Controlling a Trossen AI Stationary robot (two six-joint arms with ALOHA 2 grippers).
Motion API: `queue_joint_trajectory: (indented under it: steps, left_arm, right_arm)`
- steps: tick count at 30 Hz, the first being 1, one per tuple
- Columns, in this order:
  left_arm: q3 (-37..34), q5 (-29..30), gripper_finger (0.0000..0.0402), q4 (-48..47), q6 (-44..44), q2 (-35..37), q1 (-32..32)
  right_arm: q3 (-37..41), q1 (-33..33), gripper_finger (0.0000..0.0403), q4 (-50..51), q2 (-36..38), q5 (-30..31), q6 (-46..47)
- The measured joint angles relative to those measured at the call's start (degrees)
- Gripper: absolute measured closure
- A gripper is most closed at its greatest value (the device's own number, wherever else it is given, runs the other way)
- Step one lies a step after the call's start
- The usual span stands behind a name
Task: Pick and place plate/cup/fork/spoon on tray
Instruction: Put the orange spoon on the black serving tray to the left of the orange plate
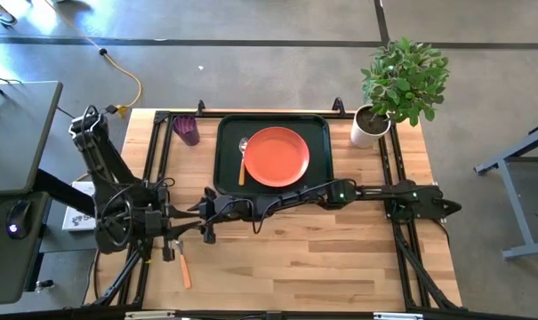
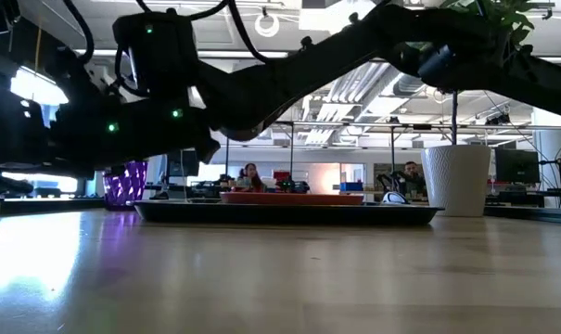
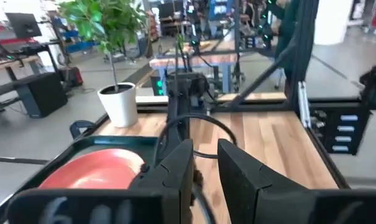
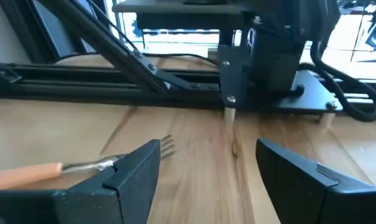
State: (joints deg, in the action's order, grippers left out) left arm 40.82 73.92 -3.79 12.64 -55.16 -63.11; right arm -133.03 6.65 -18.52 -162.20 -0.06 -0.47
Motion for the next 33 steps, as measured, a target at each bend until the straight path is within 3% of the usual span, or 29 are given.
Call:
queue_joint_trajectory:
  steps: [4, 10, 13, 19, 22, 27, 33]
  left_arm:
    - [0.4, -4.4, 0.0337, -11.3, 11.1, 0.0, 1.5]
    - [0.4, -22.1, 0.0318, -34.8, 42.6, -1.8, 6.4]
    - [0.3, -29.5, 0.0296, -40.8, 50.9, -3.2, 7.4]
    - [0.5, -42.3, 0.0258, -45.8, 60.1, -4.6, 8.0]
    - [0.5, -47.4, 0.0249, -46.8, 66.5, -5.8, 8.0]
    - [0.5, -52.1, 0.0246, -47.2, 83.6, -9.6, 8.0]
    - [0.5, -62.5, 0.0253, -48.2, 89.3, -16.9, 7.9]
  right_arm:
    - [-0.1, -0.4, 0.0146, 3.3, -0.2, -1.6, -2.2]
    - [-1.4, 0.0, 0.0146, 9.4, -0.3, 0.9, -0.7]
    - [-1.8, 0.3, 0.0146, 7.6, 0.5, 1.0, 0.5]
    - [-2.0, 0.7, 0.0146, 7.5, 0.8, 0.5, 3.2]
    - [-2.0, 0.6, 0.0146, 10.2, 0.8, 3.6, 3.0]
    - [-1.9, 0.6, 0.0146, 21.5, 1.7, 8.1, 6.1]
    - [-1.9, 1.0, 0.0146, 26.0, 2.9, 8.2, 7.0]
